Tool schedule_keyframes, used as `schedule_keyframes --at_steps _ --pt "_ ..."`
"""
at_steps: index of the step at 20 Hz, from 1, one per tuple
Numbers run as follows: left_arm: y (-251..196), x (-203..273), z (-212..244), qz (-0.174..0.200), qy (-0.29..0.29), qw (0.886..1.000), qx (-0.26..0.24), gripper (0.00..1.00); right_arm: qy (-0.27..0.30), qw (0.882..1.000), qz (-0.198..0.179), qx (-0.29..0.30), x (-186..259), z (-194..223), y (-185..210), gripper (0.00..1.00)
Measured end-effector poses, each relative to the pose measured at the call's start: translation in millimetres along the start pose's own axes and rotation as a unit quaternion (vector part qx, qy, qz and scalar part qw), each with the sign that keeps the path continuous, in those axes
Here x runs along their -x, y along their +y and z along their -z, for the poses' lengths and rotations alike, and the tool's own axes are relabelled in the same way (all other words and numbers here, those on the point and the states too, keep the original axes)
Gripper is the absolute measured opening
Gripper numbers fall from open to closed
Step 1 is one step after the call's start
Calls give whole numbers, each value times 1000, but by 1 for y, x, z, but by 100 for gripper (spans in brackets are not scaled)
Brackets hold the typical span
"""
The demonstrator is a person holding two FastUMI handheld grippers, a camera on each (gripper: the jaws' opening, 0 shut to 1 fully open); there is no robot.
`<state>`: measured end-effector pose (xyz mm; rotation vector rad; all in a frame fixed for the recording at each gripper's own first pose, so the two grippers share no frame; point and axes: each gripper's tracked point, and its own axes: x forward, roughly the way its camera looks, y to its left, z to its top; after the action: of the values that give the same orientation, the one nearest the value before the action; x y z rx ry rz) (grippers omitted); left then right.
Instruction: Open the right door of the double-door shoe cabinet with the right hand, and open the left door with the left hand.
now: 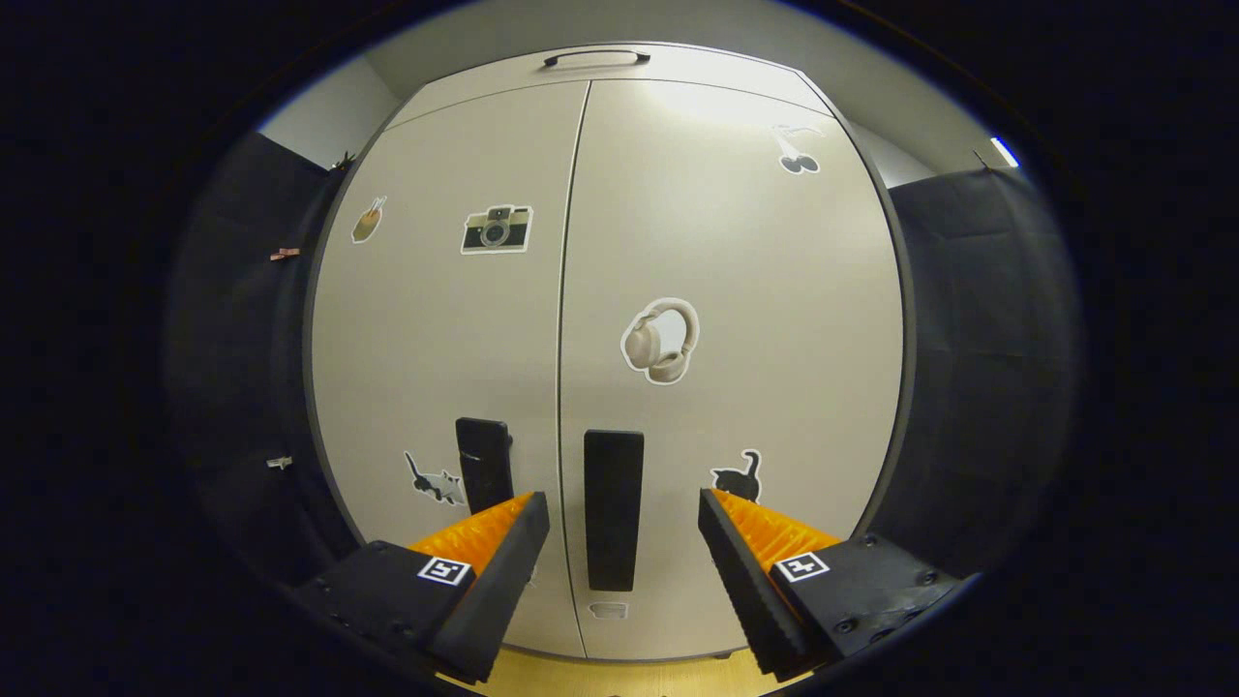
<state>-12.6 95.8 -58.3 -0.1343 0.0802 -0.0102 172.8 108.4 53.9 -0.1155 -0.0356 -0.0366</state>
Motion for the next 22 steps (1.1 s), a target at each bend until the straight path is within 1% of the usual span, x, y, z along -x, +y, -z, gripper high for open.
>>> schedule_keyframes --at_steps 2,4,6,8,9,10,11,12,15,17,18,20,22 --pt "8 6 0 4 -4 1000 10 95 4 1000 18 1 -7 4 -5 98" --pt "21 12 3 1 -4 1000 18 95 10 1000 17 -9 -11 6 -2 98" --pt "31 15 9 -1 5 1000 27 95 16 1000 17 -5 -13 9 0 96" --pt "39 21 13 -2 7 999 33 95 16 1000 11 -4 -16 9 7 87" --pt "42 22 12 -2 6 999 32 95 18 1000 7 -6 -17 10 10 84" --pt "44 26 12 -2 7 1000 28 95 20 1000 15 -8 -20 12 8 80" --pt "46 28 12 -2 5 1000 24 95 22 1000 13 -11 -20 12 10 55" --pt "48 31 10 -1 3 1000 20 95 25 999 13 -14 -20 14 11 51" --pt "44 39 10 5 1 1000 14 95 42 998 8 -38 -24 21 13 52" --pt "41 44 10 9 0 1000 10 95 52 997 -4 -53 -29 24 19 52" --pt "41 44 10 9 -1 1000 6 95 55 997 1 -56 -33 29 16 52" --pt "39 47 10 8 0 1000 1 95 54 997 -4 -63 -26 25 13 36" --pt "38 50 11 8 3 1000 1 95 51 997 -7 -52 -27 25 14 36"
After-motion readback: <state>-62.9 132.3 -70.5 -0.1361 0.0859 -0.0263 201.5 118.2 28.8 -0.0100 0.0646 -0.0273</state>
